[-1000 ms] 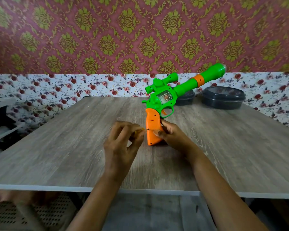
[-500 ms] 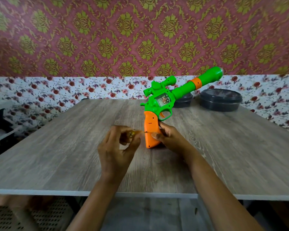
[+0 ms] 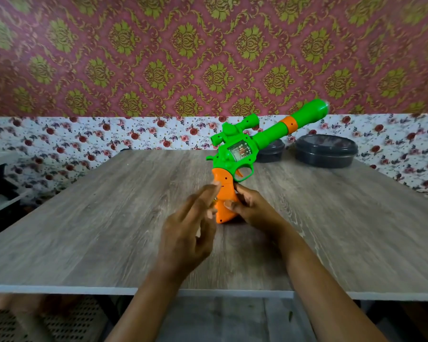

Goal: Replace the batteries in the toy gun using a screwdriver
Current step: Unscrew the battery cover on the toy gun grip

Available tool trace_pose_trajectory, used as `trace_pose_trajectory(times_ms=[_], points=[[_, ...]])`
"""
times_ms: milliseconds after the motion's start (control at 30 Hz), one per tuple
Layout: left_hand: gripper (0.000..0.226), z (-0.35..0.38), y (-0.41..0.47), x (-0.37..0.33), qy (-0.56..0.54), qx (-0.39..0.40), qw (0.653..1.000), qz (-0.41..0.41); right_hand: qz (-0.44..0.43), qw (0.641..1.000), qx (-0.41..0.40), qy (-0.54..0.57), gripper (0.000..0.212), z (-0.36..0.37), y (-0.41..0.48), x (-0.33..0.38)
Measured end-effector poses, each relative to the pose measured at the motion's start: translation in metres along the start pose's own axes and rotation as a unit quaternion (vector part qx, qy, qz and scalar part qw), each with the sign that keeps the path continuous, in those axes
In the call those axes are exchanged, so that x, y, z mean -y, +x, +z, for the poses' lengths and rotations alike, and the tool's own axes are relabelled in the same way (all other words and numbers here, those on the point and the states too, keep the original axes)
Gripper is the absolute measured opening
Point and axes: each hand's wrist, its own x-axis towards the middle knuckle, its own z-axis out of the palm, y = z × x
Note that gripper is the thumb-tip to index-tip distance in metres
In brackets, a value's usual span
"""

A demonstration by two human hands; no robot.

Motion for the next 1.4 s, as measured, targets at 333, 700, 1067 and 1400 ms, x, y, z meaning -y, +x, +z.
trace_pose_trajectory(times_ms=[333, 700, 1067, 1400], points=[[0.024, -0.0030, 0.0035, 0.0025, -0.039, -0.061, 0.996, -0.058, -0.001, 1.000, -0.006, -0.014, 0.044, -0.0009, 0.0005, 0.0000], [0.021, -0.0010, 0.0027, 0.0025, -0.013, -0.037, 0.999, -0.017, 0.004, 1.000, -0.013, -0.012, 0.042, -0.0004, 0.0011, -0.0017], [0.023, -0.0029, 0.0035, -0.0001, -0.058, -0.062, 0.994, -0.063, -0.003, 1.000, -0.017, -0.021, 0.044, 0.0009, 0.0016, -0.0017], [0.026, -0.0023, 0.0040, 0.0014, -0.037, -0.030, 0.997, -0.057, 0.000, 0.999, -0.019, -0.030, 0.043, 0.0002, 0.0016, 0.0006]])
